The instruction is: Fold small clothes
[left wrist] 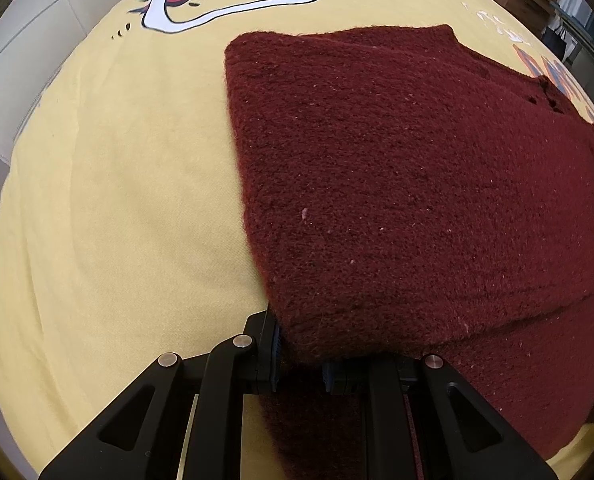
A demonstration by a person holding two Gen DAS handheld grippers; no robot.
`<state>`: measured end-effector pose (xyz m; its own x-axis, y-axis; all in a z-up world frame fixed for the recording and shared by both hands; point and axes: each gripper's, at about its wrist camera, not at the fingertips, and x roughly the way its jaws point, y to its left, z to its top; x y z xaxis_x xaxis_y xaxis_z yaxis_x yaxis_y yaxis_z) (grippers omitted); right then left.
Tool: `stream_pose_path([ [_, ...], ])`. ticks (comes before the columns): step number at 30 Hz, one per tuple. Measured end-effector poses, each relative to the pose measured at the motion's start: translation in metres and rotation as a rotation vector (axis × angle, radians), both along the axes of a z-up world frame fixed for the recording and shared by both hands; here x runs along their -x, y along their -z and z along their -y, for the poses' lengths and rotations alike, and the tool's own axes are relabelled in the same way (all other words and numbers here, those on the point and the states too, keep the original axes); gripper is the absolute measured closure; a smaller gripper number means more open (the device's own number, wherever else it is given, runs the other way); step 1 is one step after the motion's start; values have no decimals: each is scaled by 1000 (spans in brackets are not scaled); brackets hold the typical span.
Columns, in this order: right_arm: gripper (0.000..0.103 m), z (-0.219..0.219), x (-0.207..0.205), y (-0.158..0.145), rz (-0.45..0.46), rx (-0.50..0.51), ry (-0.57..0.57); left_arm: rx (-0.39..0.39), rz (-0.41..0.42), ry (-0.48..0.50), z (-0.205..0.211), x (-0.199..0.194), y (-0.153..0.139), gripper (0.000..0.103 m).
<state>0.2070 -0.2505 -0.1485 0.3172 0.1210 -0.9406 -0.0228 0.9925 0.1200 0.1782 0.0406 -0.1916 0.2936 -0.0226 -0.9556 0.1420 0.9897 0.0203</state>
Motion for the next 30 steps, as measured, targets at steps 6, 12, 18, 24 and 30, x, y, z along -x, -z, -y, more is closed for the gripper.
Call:
stream_pose_path([
  [6,92,9,2,-31,146,71,24,-39,21,20,11,3,-6,91],
  [12,91,18,-10,5,60,90,42,-61,10,23,18,6,-6,90],
  [18,60,17,-7,15,68,134,47,-53,18,9,16,5,-3,89],
  [24,19,32,18,-9,125,132,66,-76,33,-67,8,13,-10,52],
  [30,0,39,66,-30,164,58,31,-12,30,-148,-13,27,-20,5],
])
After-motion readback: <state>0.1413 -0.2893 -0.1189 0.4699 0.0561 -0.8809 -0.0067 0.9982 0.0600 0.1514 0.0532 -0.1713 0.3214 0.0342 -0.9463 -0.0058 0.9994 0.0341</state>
